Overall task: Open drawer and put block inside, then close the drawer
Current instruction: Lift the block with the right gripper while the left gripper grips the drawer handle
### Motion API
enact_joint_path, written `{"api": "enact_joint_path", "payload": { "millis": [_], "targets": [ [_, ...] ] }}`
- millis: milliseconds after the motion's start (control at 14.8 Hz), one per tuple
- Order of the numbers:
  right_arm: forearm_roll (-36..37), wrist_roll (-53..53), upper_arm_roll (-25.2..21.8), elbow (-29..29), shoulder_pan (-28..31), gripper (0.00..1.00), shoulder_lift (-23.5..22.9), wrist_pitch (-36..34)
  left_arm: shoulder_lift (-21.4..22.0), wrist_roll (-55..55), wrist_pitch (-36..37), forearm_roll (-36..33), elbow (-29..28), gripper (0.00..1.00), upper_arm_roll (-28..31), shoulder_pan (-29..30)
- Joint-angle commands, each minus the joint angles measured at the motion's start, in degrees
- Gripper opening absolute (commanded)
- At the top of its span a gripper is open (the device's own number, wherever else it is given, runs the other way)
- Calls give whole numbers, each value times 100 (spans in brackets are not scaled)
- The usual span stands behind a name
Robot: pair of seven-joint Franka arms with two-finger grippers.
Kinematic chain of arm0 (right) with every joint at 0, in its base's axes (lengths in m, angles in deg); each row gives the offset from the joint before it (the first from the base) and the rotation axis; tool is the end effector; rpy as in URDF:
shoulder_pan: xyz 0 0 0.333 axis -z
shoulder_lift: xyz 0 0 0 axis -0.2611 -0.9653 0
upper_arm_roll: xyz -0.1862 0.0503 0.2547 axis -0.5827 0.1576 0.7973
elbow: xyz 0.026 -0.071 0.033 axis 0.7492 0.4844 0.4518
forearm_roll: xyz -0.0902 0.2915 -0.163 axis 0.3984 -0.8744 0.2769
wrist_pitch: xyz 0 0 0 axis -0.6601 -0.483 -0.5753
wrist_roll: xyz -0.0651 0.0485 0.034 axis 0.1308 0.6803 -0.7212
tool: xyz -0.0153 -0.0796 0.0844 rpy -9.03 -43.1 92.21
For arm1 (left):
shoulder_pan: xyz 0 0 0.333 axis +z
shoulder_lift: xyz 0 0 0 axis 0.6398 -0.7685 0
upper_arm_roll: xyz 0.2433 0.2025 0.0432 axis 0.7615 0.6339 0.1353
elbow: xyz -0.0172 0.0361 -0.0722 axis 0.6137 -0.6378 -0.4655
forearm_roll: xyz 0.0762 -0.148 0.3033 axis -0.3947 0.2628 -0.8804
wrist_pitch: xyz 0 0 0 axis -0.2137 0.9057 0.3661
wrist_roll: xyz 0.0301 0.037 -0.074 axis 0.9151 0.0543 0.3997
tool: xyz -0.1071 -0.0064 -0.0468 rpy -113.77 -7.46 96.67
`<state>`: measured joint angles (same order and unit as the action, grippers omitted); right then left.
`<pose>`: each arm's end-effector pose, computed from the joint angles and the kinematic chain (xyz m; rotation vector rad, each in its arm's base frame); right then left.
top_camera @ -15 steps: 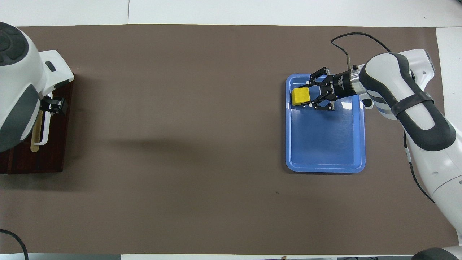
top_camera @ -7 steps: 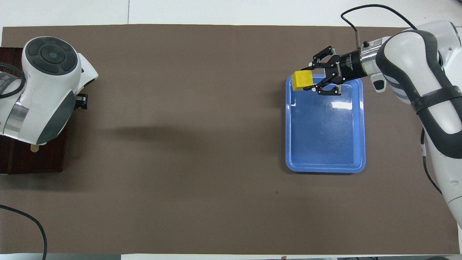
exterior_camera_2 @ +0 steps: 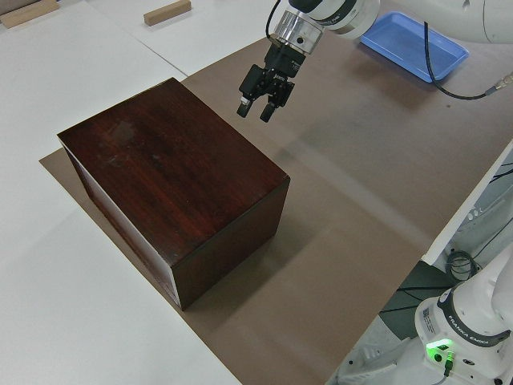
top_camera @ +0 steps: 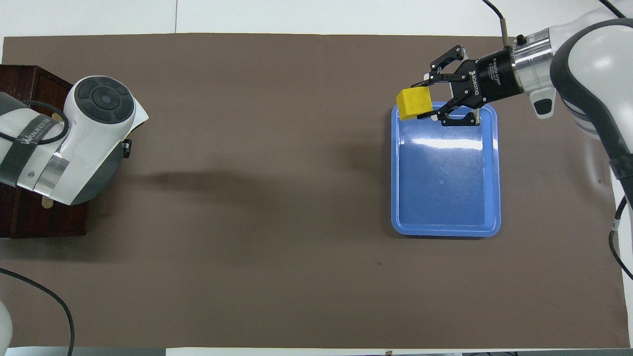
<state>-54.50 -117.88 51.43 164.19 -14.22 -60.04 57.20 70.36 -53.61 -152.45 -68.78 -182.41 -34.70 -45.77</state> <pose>0.6261 0.0894 0.4889 -1.8901 1.5812 0.7329 0.5511 -0.0629 0.4227 -2.4809 0.1715 0.0121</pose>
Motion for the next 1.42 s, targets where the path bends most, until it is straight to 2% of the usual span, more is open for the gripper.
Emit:
{"api": "enact_joint_path", "payload": {
  "millis": [0,406,879,1353],
  "targets": [
    [112,-458,28,19,31,0,260,-118,-17,230,-299,-169,-165,100,52,-25],
    [24,-1153,80,19,22,0,322,-197,27,177,-897,-512,-516,100,61,212],
    [15,-1189,204,11,31,0,340,-249,27,168,-1012,-767,-552,100,70,239],
    [24,-1198,248,-7,-39,0,340,-232,70,168,-1600,-758,-868,100,70,582]
  ]
}}
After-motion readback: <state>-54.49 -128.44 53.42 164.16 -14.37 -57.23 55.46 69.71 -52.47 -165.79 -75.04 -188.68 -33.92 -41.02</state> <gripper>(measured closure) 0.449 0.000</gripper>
